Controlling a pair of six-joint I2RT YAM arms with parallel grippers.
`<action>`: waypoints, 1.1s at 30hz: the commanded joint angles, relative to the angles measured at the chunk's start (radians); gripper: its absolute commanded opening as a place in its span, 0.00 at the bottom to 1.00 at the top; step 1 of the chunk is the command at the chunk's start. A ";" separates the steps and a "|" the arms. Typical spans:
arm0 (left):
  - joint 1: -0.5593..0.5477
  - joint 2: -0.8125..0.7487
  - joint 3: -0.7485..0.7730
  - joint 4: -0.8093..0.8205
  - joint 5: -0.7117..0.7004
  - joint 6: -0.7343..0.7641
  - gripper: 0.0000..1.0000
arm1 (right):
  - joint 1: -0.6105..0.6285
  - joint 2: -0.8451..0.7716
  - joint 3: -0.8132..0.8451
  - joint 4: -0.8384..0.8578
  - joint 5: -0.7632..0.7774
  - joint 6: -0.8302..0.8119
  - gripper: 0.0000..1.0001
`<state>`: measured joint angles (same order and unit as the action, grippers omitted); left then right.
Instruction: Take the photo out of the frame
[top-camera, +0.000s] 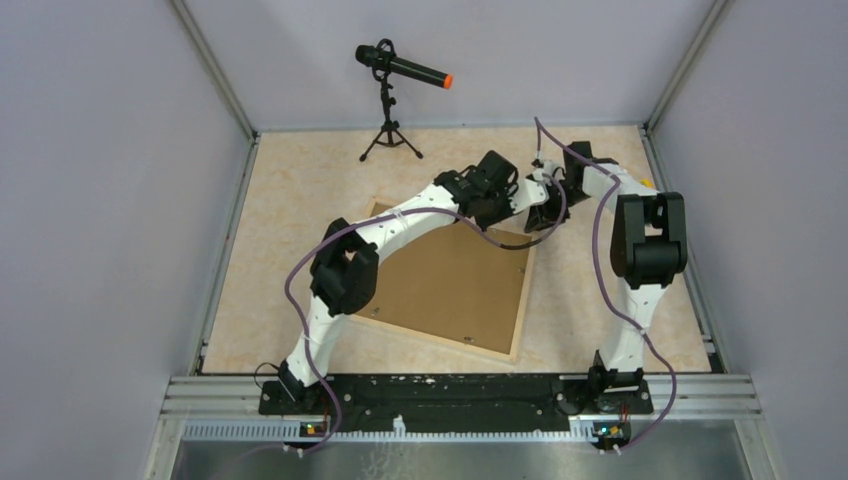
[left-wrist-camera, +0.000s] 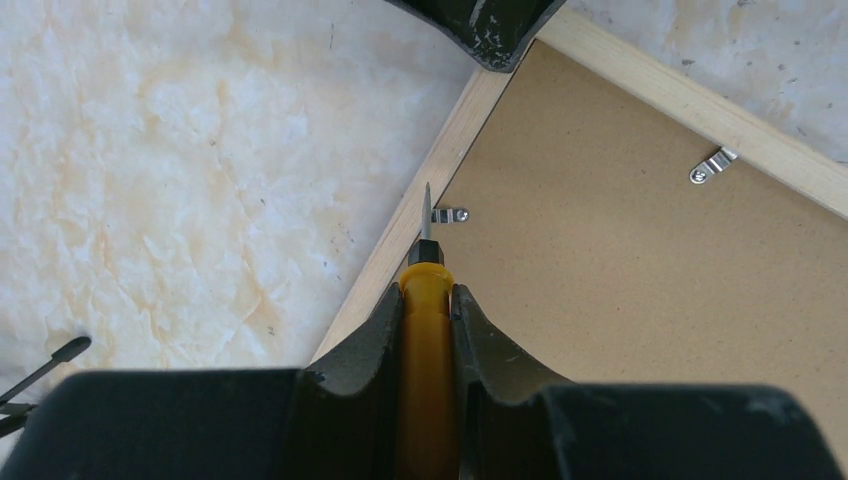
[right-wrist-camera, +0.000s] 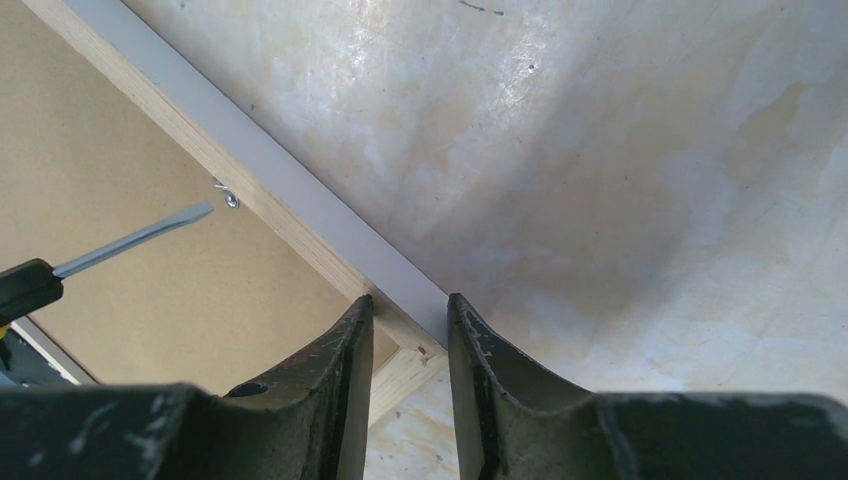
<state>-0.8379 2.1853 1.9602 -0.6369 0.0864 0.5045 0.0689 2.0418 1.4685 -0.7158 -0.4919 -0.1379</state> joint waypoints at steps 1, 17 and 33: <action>-0.004 0.028 0.049 0.002 0.027 0.013 0.00 | 0.012 0.046 0.005 0.007 0.036 -0.003 0.28; 0.012 0.066 0.038 -0.053 -0.039 0.017 0.00 | 0.012 0.058 0.006 0.005 0.047 -0.010 0.23; 0.018 -0.004 -0.084 -0.133 -0.110 0.123 0.00 | 0.012 0.070 0.020 -0.005 0.056 -0.026 0.18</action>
<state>-0.8246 2.1998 1.8812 -0.7059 0.0307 0.6044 0.0696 2.0548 1.4891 -0.7181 -0.5144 -0.1368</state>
